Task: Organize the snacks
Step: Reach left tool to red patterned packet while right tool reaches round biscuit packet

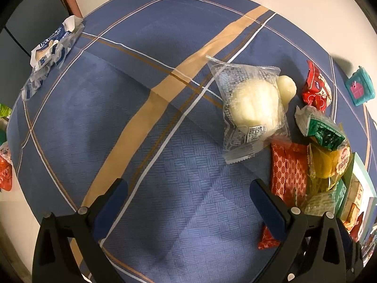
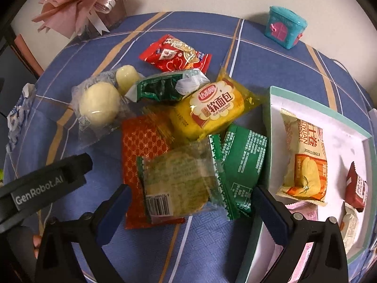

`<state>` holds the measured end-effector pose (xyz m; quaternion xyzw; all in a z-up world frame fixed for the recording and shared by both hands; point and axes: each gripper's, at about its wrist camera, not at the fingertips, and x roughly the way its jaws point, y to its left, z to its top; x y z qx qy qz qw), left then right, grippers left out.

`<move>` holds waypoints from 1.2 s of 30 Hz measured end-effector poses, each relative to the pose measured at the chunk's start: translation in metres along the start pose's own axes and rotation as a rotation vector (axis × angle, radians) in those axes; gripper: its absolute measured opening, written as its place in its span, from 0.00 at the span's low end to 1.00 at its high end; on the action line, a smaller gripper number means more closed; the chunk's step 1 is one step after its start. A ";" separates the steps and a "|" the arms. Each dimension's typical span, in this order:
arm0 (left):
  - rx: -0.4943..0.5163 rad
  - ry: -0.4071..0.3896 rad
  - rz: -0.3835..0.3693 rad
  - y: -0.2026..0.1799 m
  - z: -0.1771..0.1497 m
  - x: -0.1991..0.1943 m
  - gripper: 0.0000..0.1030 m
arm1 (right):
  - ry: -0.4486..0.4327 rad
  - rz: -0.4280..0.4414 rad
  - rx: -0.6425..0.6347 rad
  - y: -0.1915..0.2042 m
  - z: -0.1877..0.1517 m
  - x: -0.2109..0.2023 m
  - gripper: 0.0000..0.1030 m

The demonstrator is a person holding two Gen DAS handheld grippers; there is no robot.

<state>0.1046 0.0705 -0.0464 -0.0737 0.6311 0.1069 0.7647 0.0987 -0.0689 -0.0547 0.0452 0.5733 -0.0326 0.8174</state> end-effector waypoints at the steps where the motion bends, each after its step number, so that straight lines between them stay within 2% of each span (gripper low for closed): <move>1: 0.000 0.001 0.000 -0.003 -0.001 0.001 1.00 | -0.007 -0.002 -0.001 -0.003 -0.004 -0.004 1.00; 10: 0.011 0.006 0.000 -0.009 0.001 0.008 1.00 | -0.058 0.016 0.015 -0.018 -0.010 -0.014 0.86; 18: 0.059 -0.002 -0.031 -0.033 0.001 0.008 1.00 | -0.064 0.046 0.060 -0.036 -0.011 -0.019 0.75; 25: 0.112 0.002 -0.104 -0.066 0.001 0.012 1.00 | -0.058 0.087 0.093 -0.048 -0.009 -0.019 0.71; 30: 0.131 0.039 -0.155 -0.092 0.000 0.027 1.00 | -0.047 0.108 0.090 -0.050 -0.011 -0.021 0.70; 36: 0.220 0.027 -0.135 -0.129 0.000 0.035 1.00 | -0.043 0.107 0.072 -0.051 -0.012 -0.021 0.68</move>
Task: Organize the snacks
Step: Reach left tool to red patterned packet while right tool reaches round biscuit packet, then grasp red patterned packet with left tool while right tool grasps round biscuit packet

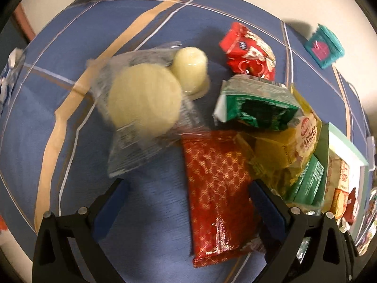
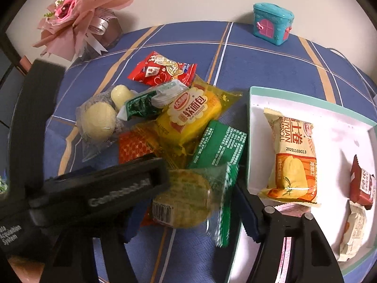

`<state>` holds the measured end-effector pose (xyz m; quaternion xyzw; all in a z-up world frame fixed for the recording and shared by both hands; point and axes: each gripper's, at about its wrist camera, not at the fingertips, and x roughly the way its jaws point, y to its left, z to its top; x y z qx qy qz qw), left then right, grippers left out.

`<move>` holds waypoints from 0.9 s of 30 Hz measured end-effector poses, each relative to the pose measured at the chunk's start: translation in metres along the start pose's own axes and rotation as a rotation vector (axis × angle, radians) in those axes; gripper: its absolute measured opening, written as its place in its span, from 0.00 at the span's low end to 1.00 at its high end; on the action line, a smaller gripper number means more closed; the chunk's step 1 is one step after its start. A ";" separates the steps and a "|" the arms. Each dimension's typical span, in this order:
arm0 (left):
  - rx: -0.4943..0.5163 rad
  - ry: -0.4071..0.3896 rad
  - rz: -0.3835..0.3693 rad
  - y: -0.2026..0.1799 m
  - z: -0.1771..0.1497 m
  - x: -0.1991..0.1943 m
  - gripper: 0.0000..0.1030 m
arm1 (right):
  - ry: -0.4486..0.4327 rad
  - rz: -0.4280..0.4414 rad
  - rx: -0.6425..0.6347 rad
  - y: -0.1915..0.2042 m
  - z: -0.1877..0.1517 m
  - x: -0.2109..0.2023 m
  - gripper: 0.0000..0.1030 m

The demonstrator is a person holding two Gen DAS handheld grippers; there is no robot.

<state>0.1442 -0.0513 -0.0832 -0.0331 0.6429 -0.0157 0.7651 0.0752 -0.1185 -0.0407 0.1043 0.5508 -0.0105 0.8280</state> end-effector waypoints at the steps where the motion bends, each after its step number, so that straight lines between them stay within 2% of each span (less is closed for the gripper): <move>1: 0.008 -0.001 0.004 -0.003 0.001 0.001 1.00 | 0.001 0.000 0.000 -0.001 0.000 0.000 0.68; 9: 0.047 0.004 0.014 -0.018 0.011 0.010 1.00 | 0.002 -0.009 -0.016 0.002 -0.001 0.000 0.68; 13: 0.049 0.007 -0.001 -0.006 0.012 0.006 1.00 | 0.005 -0.010 -0.021 0.003 -0.002 0.000 0.68; 16: 0.059 0.007 0.031 0.003 0.014 0.012 1.00 | 0.004 -0.010 -0.018 0.004 -0.001 0.000 0.68; 22: 0.002 0.017 0.040 0.026 0.017 0.011 1.00 | 0.010 -0.008 -0.014 0.000 0.001 0.000 0.68; 27: -0.034 0.027 0.077 0.039 0.017 0.010 1.00 | 0.027 -0.023 -0.015 0.003 0.001 0.001 0.68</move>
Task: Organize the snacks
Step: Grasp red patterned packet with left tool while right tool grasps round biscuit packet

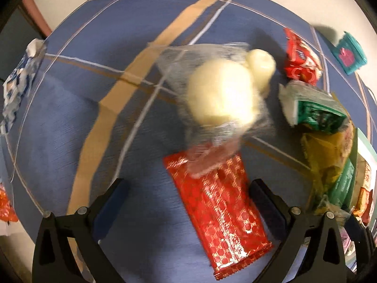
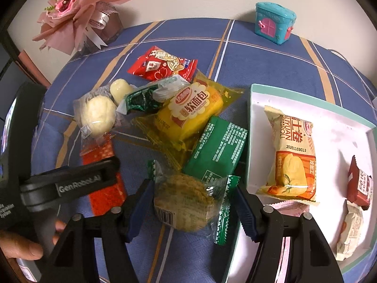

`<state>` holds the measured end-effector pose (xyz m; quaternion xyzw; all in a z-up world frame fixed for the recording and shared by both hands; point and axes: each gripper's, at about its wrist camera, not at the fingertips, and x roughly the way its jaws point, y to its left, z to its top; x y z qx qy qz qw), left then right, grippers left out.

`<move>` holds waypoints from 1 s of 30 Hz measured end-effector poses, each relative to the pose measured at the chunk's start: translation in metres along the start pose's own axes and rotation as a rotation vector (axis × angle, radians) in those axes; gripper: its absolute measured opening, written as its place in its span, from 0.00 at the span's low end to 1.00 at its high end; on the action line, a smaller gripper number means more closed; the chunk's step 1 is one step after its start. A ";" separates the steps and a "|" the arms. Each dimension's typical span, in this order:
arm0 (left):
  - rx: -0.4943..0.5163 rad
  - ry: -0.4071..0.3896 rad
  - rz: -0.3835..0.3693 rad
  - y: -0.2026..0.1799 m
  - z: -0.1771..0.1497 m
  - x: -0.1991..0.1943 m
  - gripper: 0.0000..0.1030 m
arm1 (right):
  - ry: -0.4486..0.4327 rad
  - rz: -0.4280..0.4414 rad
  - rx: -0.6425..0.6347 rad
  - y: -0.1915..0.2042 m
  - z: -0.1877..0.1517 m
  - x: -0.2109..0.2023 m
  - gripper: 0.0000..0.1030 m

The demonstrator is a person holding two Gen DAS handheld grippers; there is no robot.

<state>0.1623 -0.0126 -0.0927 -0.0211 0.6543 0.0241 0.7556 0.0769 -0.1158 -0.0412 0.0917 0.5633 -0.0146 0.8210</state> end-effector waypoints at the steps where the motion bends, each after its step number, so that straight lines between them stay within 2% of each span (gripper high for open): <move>1: 0.002 0.001 0.005 0.002 -0.001 0.000 1.00 | 0.004 -0.003 -0.002 0.001 0.000 0.000 0.68; 4: -0.002 -0.001 0.002 -0.002 -0.001 0.000 1.00 | 0.011 -0.006 -0.006 0.003 -0.001 0.001 0.68; 10: -0.006 -0.007 0.007 0.004 -0.028 0.002 1.00 | 0.018 -0.017 -0.014 0.012 -0.003 0.003 0.68; 15: -0.017 0.024 -0.014 0.022 -0.031 -0.001 1.00 | 0.023 -0.025 -0.050 0.023 -0.006 0.004 0.68; 21: -0.019 0.020 -0.027 0.026 -0.037 -0.002 1.00 | 0.026 -0.016 -0.060 0.033 -0.007 0.006 0.69; 24: -0.028 0.020 -0.051 0.040 -0.042 -0.011 1.00 | 0.024 -0.004 -0.061 0.035 -0.007 0.005 0.69; 27: -0.024 0.014 -0.067 0.045 -0.047 -0.014 0.92 | 0.020 0.008 -0.055 0.037 -0.005 0.003 0.69; 29: -0.018 0.005 -0.074 0.047 -0.051 -0.021 0.80 | 0.020 0.019 -0.042 0.034 -0.003 0.002 0.69; 30: -0.017 0.002 -0.079 0.048 -0.052 -0.022 0.78 | 0.021 0.022 -0.036 0.033 -0.003 0.002 0.69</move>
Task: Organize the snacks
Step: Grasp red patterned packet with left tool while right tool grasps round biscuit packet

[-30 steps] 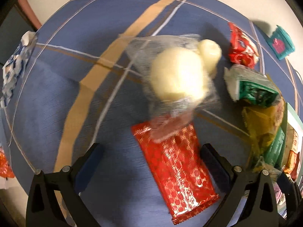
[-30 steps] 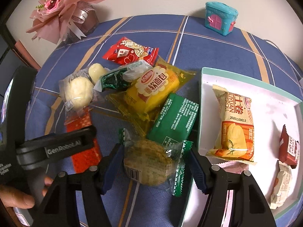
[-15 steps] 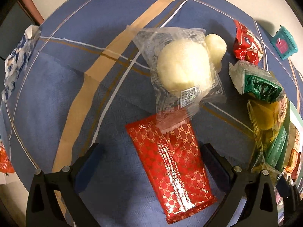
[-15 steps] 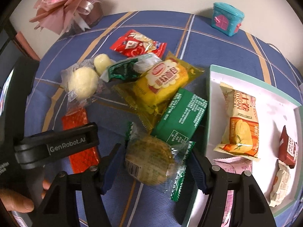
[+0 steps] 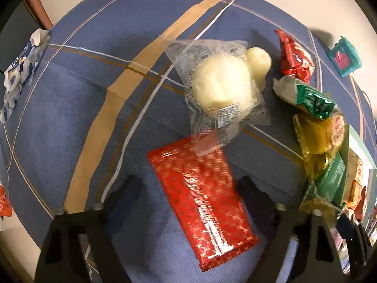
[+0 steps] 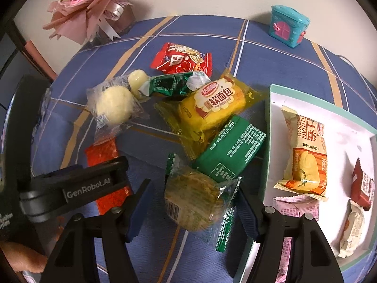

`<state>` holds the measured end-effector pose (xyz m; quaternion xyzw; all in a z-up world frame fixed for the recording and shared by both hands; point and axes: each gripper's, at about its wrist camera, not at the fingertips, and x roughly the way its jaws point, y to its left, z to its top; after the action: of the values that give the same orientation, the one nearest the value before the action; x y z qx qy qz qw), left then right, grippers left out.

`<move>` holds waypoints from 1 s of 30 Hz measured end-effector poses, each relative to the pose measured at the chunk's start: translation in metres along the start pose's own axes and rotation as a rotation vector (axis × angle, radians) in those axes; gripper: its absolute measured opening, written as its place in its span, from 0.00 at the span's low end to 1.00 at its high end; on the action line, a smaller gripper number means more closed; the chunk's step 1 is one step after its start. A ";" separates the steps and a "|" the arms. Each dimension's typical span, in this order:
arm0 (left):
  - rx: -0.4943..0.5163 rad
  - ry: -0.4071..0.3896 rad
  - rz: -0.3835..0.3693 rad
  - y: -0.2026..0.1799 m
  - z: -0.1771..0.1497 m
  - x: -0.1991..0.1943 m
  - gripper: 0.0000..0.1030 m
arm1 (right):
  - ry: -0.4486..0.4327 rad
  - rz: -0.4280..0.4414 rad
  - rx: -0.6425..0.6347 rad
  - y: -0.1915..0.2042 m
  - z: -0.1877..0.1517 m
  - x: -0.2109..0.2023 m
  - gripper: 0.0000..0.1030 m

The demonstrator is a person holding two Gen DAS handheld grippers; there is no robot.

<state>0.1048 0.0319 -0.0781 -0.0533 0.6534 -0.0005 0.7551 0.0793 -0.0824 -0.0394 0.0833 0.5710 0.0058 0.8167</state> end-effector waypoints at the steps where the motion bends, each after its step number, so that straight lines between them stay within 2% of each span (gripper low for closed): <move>1: -0.001 -0.002 -0.010 0.001 -0.002 -0.002 0.74 | 0.003 0.004 0.007 -0.001 0.000 0.000 0.69; 4: -0.001 -0.003 -0.032 0.002 -0.004 -0.004 0.67 | 0.008 0.009 0.017 -0.007 0.001 0.000 0.69; 12: 0.011 -0.012 -0.048 0.002 -0.015 -0.015 0.57 | 0.055 -0.044 -0.016 -0.002 -0.003 0.013 0.69; 17: 0.006 -0.017 -0.081 0.003 -0.014 -0.021 0.50 | 0.064 -0.029 0.022 -0.008 -0.003 0.018 0.62; 25: -0.014 -0.023 -0.128 0.004 -0.014 -0.038 0.48 | 0.056 -0.005 0.045 -0.011 -0.001 0.009 0.58; 30: -0.026 -0.065 -0.141 0.007 -0.011 -0.052 0.47 | 0.022 0.030 0.071 -0.021 -0.001 -0.014 0.58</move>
<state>0.0861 0.0417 -0.0288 -0.1090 0.6233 -0.0432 0.7732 0.0720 -0.1044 -0.0295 0.1208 0.5784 -0.0013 0.8068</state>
